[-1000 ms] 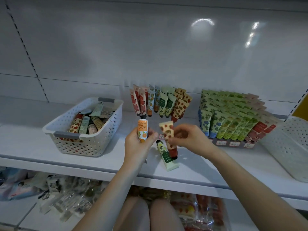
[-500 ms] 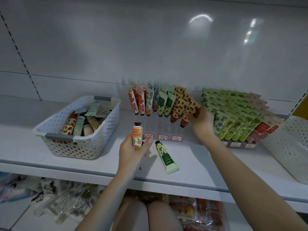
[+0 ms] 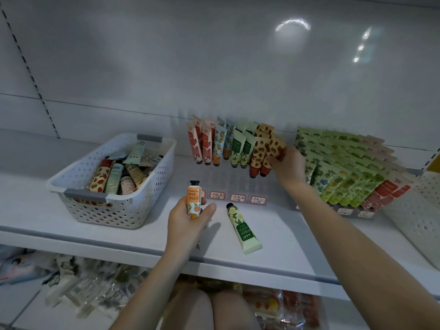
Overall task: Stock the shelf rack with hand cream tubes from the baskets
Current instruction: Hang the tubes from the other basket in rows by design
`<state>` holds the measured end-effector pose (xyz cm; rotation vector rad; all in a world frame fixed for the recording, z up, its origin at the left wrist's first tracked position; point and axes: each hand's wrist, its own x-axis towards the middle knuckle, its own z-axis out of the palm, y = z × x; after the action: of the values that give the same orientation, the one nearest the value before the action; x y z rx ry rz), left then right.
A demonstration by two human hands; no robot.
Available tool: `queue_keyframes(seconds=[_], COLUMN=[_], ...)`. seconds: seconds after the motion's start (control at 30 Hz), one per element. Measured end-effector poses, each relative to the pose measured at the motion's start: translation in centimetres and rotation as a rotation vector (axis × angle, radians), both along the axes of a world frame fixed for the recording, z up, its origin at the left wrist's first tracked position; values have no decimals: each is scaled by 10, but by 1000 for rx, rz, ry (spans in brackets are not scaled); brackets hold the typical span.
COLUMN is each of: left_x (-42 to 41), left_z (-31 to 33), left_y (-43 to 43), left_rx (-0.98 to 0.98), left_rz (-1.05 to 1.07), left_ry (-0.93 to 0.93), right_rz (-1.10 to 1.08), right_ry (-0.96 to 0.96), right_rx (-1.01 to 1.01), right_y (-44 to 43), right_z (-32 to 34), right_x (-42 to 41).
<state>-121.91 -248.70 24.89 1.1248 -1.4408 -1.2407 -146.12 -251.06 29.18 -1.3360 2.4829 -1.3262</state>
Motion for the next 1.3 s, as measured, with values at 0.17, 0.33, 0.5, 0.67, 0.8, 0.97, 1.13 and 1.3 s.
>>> queue_keyframes(seconds=[0.17,0.33,0.5,0.67,0.8,0.97,1.13,1.3], left_x=[-1,0,-2,-4,-5,-2,-2,-1], left_z=[-1,-4,-6,-7,-7,-8,-7,-6], left_y=[0,-2,-2,-2,-1,-2,-3,-2], left_rx=[8,10,24,31,40,37,33,25], left_rz=[12,4,0,-2,0,8,6,13], left_ry=[-13,-32,-17,-20,-23,-38,-40,-38], right_rz=[17,7,17,24,27,10,-24,-61], right_ry=[6,21,57,93,90,73,53,198], right_rx=[41,62,101,137,127,145,176,213], right_y=[-4,-4,-2,-2,-2,-2,3,14], right_z=[-4,-3,4,9,8,6,12,26], right_x=[-2,0,5,11,10,6,6,8])
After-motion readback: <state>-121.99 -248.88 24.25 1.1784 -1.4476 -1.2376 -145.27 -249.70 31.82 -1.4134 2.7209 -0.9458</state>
